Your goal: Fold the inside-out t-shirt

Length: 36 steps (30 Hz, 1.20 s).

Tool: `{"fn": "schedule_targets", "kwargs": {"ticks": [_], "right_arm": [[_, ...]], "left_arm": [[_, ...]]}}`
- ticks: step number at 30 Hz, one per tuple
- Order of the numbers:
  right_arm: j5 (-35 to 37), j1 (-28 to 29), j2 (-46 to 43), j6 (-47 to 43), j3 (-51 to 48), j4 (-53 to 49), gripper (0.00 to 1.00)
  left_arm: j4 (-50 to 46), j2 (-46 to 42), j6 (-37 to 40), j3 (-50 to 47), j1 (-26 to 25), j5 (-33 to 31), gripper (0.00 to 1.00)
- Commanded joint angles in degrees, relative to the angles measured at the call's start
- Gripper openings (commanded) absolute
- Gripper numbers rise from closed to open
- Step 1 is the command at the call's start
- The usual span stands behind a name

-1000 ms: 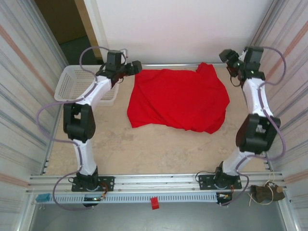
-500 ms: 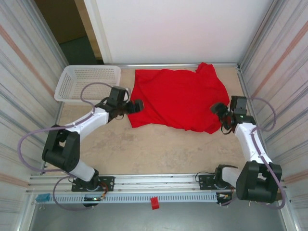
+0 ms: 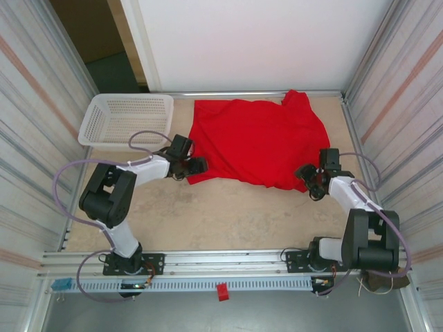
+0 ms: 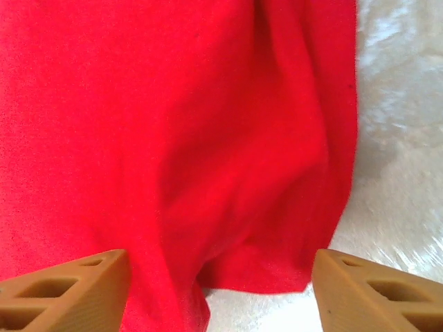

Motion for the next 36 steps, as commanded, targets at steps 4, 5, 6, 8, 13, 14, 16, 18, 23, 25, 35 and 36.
{"fn": "schedule_targets", "kwargs": {"ticks": [4, 5, 6, 8, 13, 14, 16, 18, 23, 25, 35, 36], "right_arm": [[-3.2, 0.6, 0.8, -1.9, -1.4, 3.7, 0.11], [-3.7, 0.6, 0.2, -2.1, -1.6, 3.6, 0.00], [-4.1, 0.5, -0.7, -2.1, -1.8, 3.3, 0.00], [-4.8, 0.6, -4.7, -1.6, -2.4, 2.3, 0.00], [-5.5, 0.6, -19.7, -0.3, -0.9, -6.3, 0.00], [-5.6, 0.6, -22.7, -0.2, -0.1, -8.5, 0.00], [-5.7, 0.6, -28.9, 0.3, 1.8, -13.3, 0.00], [-5.7, 0.6, -33.0, 1.0, 3.6, -16.5, 0.00], [-7.0, 0.6, -34.2, 3.4, 8.1, -17.1, 0.00], [-7.3, 0.6, -29.5, 3.5, 10.1, -14.3, 0.00], [-7.4, -1.8, 7.7, -4.7, 32.7, -6.2, 0.60], [-7.6, -1.9, 6.9, -5.2, 32.8, -6.7, 0.61]], "left_arm": [[2.4, 1.6, 1.4, 1.6, 0.2, 0.5, 0.19], [2.3, 1.3, 1.8, 1.5, 0.3, 0.5, 0.07], [2.0, 0.7, 2.0, 1.3, 0.5, 0.3, 0.00], [1.7, -1.5, 2.2, 0.4, 1.0, 0.2, 0.00], [-2.6, -11.3, 3.5, -2.5, 1.5, 0.2, 0.00], [-3.4, -13.5, 3.4, -3.2, 1.6, 0.3, 0.00], [-5.3, -19.0, 2.4, -5.0, 1.8, 1.0, 0.00], [-6.9, -24.0, 0.8, -6.2, 1.8, 1.9, 0.00], [-8.0, -31.9, -1.7, -5.7, 2.5, 0.7, 0.00], [-8.5, -30.3, -0.6, -3.0, 3.2, 2.0, 0.00], [-9.1, -19.6, 1.8, -1.0, -1.2, 1.6, 0.55], [-9.2, -19.6, 1.9, -1.9, -2.0, 1.6, 0.58]]}}
